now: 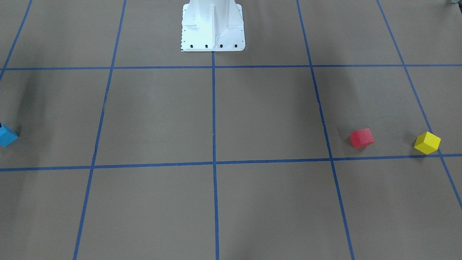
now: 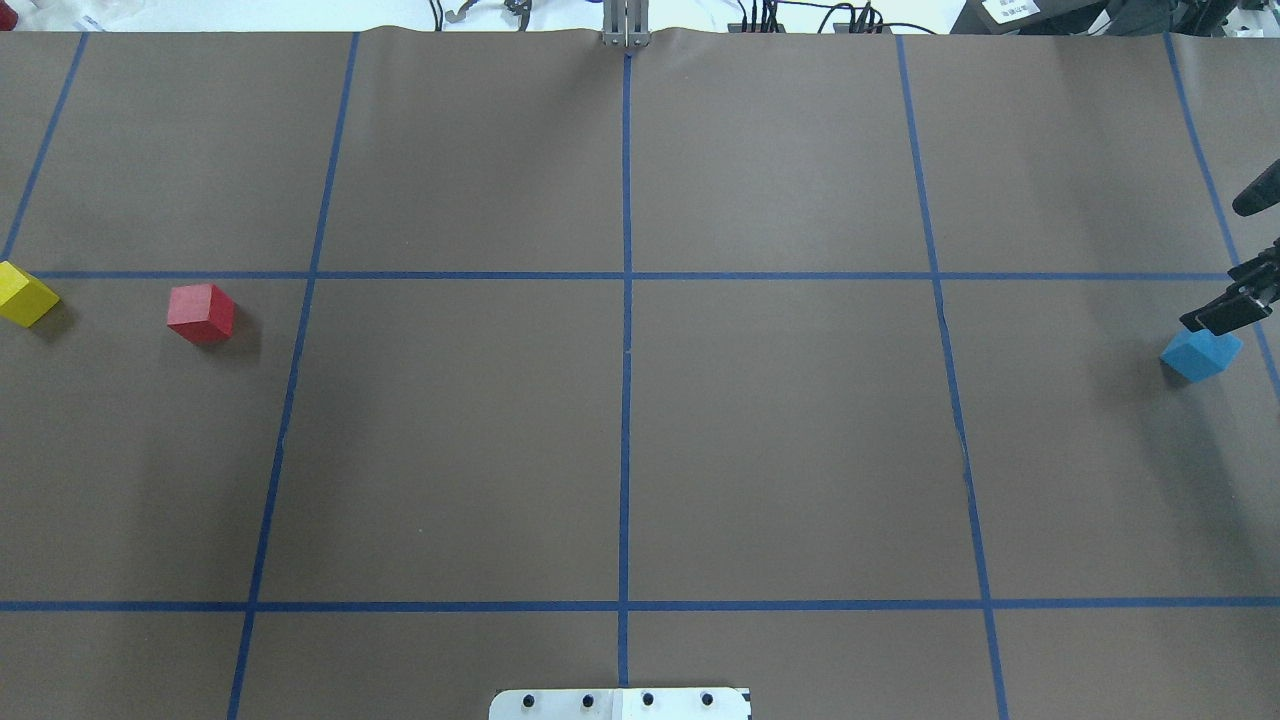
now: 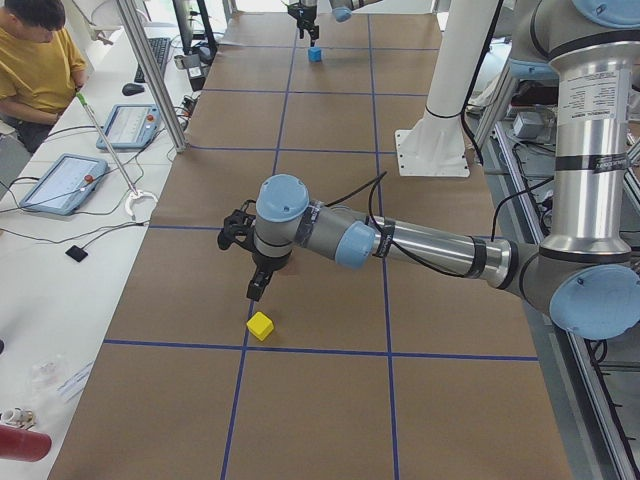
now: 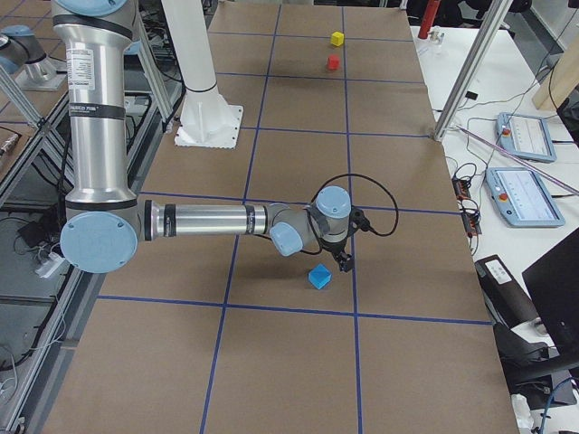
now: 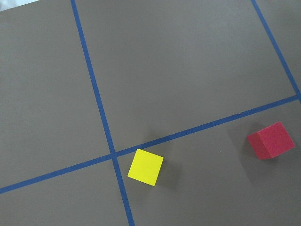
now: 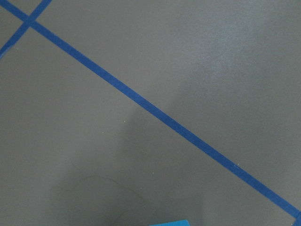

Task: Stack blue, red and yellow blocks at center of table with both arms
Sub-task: 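Lower the right gripper onto the blue cube and close it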

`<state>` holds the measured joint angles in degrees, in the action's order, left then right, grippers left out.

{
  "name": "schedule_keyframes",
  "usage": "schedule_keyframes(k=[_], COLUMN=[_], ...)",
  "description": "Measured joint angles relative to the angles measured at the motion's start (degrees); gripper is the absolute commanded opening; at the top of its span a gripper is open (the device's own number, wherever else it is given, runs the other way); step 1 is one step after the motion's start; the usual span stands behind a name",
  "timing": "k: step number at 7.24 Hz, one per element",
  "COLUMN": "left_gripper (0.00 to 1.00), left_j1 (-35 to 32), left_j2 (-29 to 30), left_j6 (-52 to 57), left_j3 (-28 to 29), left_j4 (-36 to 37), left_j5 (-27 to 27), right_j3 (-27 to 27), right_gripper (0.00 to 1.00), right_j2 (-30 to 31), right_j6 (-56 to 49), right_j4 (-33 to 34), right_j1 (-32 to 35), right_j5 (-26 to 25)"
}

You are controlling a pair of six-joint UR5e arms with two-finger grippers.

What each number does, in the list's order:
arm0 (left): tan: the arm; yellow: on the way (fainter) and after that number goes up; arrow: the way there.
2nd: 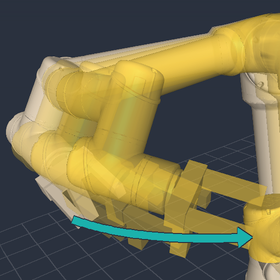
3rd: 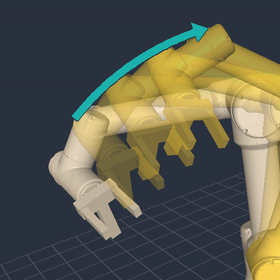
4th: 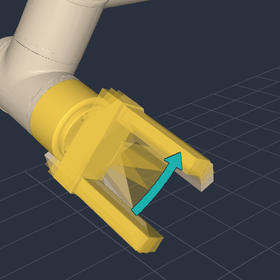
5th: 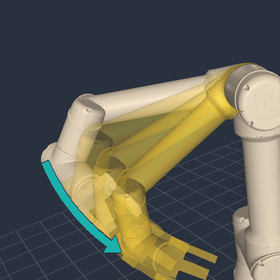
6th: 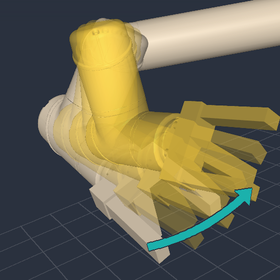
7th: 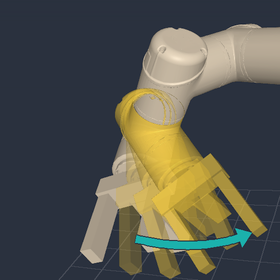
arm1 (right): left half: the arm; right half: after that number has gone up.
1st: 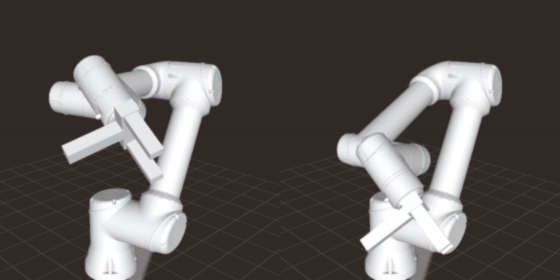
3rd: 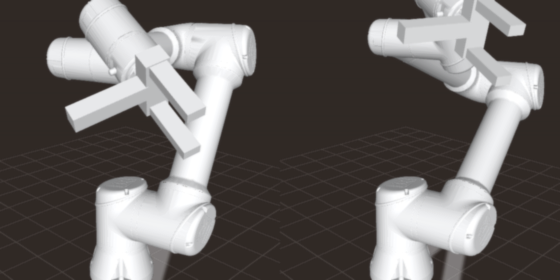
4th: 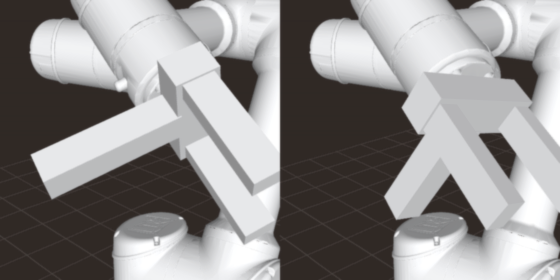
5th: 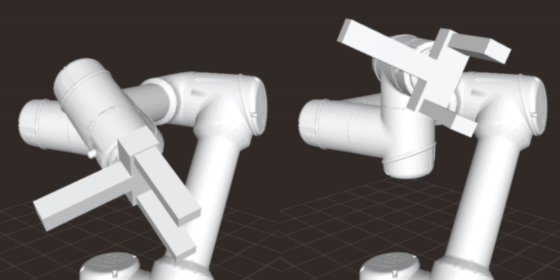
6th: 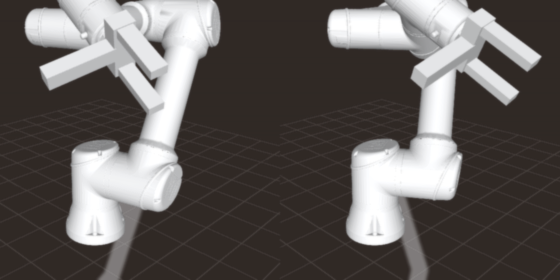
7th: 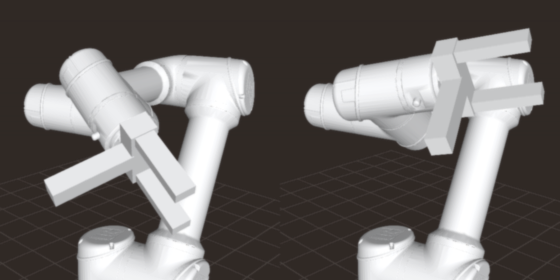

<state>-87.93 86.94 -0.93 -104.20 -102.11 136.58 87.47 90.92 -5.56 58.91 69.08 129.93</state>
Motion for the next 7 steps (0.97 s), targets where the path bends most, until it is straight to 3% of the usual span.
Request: schedule_keyframes(k=[3,4,5,6,7], left_gripper=[1.0,1.0,1.0,1.0,1.0], left_j1=[0.2,0.2,0.2,0.2,0.2], left_j2=[0.1,0.0,-0.1,-0.2,-0.2], left_j6=[-0.4,-0.5,-0.5,-0.5,-0.5], left_j3=[0.0,-0.1,-0.1,-0.2,-0.2], left_j4=[-0.6,-0.7,-0.8,-0.8,-0.9], left_j5=[0.2,0.6,1.1,1.5,1.7], right_j3=[-3.9,-4.8,-5.3,-5.6,-5.7], right_gripper=[0.98,0.84,0.21,0.0,0.0], right_j2=[0.5,0.6,0.6,0.6,0.6], right_j6=[-0.9,-0.8,-0.8,-0.8,-0.8], right_j4=[-1.9,-1.9,-2.0,-1.9,-1.7], right_j1=[-0.8,-1.8,-2.7,-3.3,-3.5], right_j5=[0.2,0.1,0.1,0.1,0.2])
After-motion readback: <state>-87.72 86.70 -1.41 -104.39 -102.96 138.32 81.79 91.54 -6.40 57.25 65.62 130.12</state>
